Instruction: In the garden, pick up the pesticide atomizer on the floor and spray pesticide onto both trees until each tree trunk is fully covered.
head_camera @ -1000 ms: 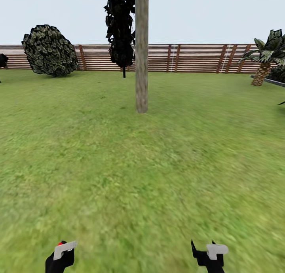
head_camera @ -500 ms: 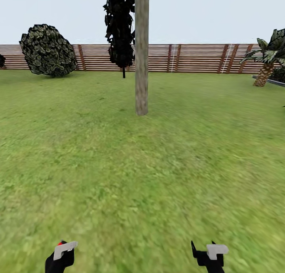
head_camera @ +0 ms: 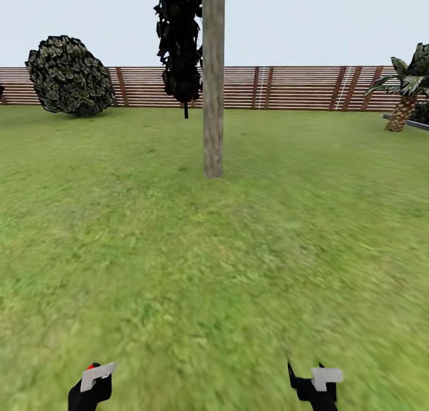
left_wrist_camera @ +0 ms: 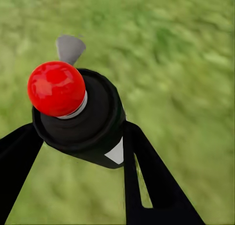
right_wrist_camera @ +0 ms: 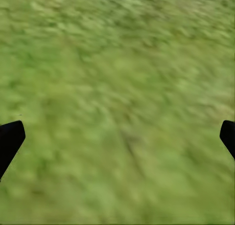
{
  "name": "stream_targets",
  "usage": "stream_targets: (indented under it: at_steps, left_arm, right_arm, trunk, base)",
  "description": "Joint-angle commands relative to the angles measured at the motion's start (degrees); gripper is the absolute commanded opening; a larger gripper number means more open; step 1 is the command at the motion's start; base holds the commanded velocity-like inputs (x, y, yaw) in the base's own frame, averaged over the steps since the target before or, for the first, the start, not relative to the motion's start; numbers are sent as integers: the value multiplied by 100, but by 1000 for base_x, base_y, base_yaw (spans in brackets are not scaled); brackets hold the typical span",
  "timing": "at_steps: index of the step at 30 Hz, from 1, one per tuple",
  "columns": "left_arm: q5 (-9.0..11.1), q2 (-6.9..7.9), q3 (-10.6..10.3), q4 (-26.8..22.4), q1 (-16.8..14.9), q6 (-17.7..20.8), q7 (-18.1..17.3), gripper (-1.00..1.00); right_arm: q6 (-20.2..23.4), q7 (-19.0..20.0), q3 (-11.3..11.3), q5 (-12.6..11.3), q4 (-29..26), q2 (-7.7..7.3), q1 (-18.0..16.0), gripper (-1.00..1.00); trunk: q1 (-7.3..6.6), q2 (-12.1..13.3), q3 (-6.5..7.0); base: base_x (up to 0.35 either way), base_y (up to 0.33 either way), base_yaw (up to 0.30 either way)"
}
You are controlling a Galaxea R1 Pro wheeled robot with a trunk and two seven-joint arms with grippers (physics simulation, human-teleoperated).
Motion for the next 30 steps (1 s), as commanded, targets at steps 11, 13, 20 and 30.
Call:
stream_targets:
  at_steps: [11, 13, 20, 30]
  left_arm:
    - [39, 2, -23, 4, -4, -20, 10, -100]
    - [39, 2, -23, 4, -5, -20, 10, -100]
    - [39, 2, -23, 4, -2, -20, 10, -100]
    - [39, 2, -23, 4, -4, -20, 10, -100]
  right_arm:
    - [-17, -1, 5, -14, 2, 0, -3, 100]
    - [-17, -1, 5, -15, 4, 0, -3, 100]
    - [-17, -1, 5, -14, 4, 0, -3, 100]
    - [-17, -1, 5, -14, 6, 0, -3, 100]
  trunk:
    - [2, -2, -5]
    - [2, -2, -5]
    - [2, -2, -5]
    - [2, -2, -5]
  base:
    - [339, 0, 0]
    - [339, 0, 0]
    - [339, 0, 0]
    - [339, 0, 0]
